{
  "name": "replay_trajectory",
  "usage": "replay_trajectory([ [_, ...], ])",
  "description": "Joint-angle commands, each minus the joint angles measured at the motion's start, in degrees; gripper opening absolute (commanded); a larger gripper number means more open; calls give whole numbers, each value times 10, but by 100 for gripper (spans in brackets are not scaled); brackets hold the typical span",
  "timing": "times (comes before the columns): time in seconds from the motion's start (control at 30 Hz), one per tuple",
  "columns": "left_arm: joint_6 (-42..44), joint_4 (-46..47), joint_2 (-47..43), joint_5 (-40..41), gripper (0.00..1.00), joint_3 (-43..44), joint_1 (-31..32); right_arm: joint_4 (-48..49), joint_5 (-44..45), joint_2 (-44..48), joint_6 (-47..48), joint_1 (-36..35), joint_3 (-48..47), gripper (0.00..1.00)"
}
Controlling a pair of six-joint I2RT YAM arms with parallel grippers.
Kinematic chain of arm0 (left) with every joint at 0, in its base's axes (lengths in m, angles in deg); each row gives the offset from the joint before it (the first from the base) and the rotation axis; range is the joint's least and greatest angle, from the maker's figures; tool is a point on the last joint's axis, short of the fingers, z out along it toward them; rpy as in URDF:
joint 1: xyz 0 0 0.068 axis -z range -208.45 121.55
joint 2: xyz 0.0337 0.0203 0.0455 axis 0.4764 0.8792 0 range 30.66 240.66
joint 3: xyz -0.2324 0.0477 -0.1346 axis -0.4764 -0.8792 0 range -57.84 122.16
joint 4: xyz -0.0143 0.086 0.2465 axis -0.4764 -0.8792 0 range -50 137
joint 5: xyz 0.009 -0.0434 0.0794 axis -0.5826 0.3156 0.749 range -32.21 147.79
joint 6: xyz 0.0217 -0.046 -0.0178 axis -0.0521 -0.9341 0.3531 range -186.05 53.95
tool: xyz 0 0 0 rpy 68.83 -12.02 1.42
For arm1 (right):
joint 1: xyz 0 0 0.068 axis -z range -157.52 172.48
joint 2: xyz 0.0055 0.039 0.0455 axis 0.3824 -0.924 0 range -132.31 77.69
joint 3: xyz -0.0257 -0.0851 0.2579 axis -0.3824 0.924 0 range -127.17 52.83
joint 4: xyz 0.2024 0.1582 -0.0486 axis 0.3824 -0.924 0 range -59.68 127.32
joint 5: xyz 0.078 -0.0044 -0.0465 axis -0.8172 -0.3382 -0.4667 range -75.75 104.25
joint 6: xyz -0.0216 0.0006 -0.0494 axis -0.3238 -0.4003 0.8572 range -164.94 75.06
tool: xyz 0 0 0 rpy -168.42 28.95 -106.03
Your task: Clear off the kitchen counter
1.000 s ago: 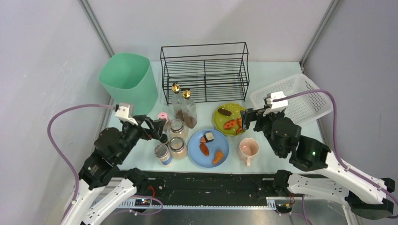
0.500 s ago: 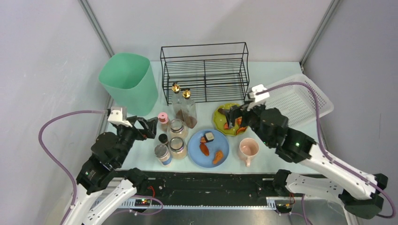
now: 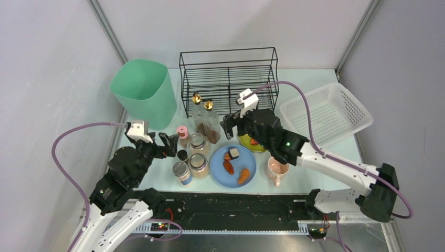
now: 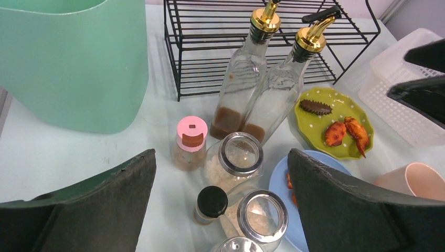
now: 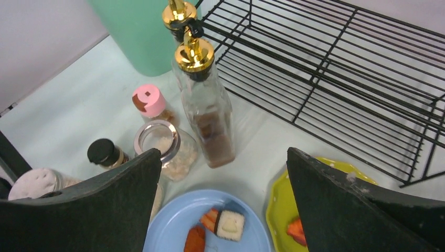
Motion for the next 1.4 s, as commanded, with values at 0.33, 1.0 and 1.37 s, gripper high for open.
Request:
replay_trajectory([
  [0.33, 24, -2, 6, 23, 98, -5, 0, 163, -12, -156, -62, 14, -79, 83],
  [1.0, 24, -6, 11, 32, 98, -6, -1, 253, 164, -275, -65, -34, -122, 58],
  [1.37, 25, -6, 16, 31, 98, -5, -2, 281, 199, -303, -61, -37, -122, 49],
])
